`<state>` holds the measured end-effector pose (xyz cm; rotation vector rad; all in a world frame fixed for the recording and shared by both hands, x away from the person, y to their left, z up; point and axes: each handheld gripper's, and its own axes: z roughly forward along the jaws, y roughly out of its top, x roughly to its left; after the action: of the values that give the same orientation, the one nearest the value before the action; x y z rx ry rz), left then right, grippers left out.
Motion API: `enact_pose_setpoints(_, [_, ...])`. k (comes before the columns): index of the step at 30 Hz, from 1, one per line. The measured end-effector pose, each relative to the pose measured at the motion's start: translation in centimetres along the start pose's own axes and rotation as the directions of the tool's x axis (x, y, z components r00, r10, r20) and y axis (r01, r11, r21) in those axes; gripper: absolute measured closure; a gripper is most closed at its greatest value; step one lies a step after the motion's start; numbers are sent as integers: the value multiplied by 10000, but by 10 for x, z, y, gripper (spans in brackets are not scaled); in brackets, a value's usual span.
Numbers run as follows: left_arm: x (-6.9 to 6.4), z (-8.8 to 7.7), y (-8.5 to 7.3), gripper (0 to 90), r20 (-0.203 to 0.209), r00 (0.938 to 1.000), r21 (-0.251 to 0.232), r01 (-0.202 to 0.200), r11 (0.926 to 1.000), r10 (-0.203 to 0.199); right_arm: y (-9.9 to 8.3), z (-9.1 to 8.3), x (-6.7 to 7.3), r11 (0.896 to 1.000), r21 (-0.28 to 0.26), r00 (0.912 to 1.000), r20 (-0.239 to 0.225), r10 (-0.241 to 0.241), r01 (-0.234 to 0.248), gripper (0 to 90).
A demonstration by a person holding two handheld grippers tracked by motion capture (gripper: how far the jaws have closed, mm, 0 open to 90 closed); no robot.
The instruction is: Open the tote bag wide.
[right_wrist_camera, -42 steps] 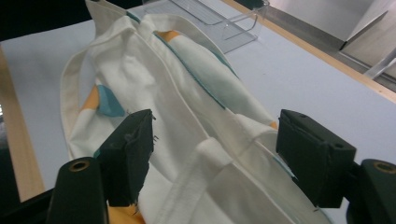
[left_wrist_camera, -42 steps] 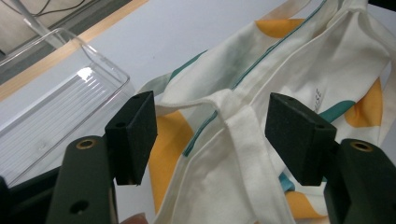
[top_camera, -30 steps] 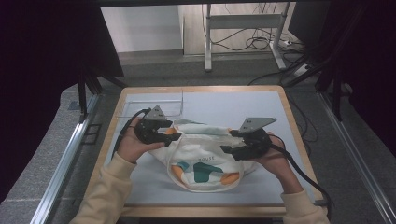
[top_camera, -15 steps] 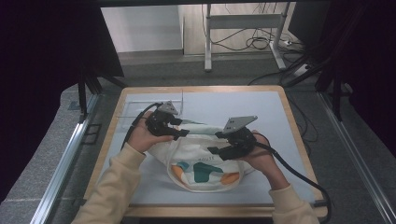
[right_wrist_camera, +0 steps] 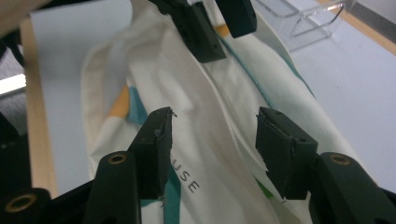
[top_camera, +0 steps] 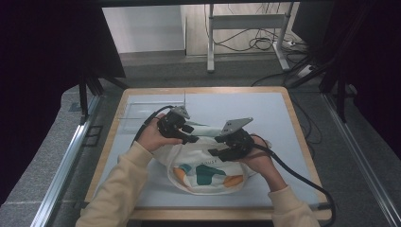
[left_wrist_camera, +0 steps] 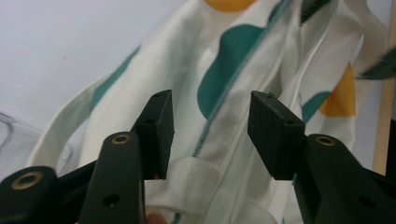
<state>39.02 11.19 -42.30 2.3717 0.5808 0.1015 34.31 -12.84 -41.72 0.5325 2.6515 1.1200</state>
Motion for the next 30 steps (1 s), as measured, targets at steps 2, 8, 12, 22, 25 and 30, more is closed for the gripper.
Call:
enact_pose_setpoints(2, [-2,1,0,569,23,10000,71,-34,10000,34,-1,4,0,9996,272,10000,34,-11,10,512])
enact_pose_setpoints(8, [-5,1,0,824,-108,9999,223,-124,9997,126,-3,11,1,9979,651,9998,-220,-34,49,745])
enact_pose_setpoints(12, [-6,-2,0,871,-190,9997,129,-160,9998,162,-3,8,1,9980,610,9992,-371,-124,146,832])
enact_pose_setpoints(22, [-5,-8,5,880,-519,9985,65,-183,9998,187,-7,4,2,9992,393,9977,-675,75,-49,870])
enact_pose_setpoints(25, [-4,-9,8,881,-647,9974,177,-291,9994,302,-10,2,0,9993,261,9959,-864,278,-256,870])
enact_pose_setpoints(30, [3,-8,11,881,-902,9959,163,-96,9998,110,-12,0,1,9994,187,9947,-979,307,-290,871])
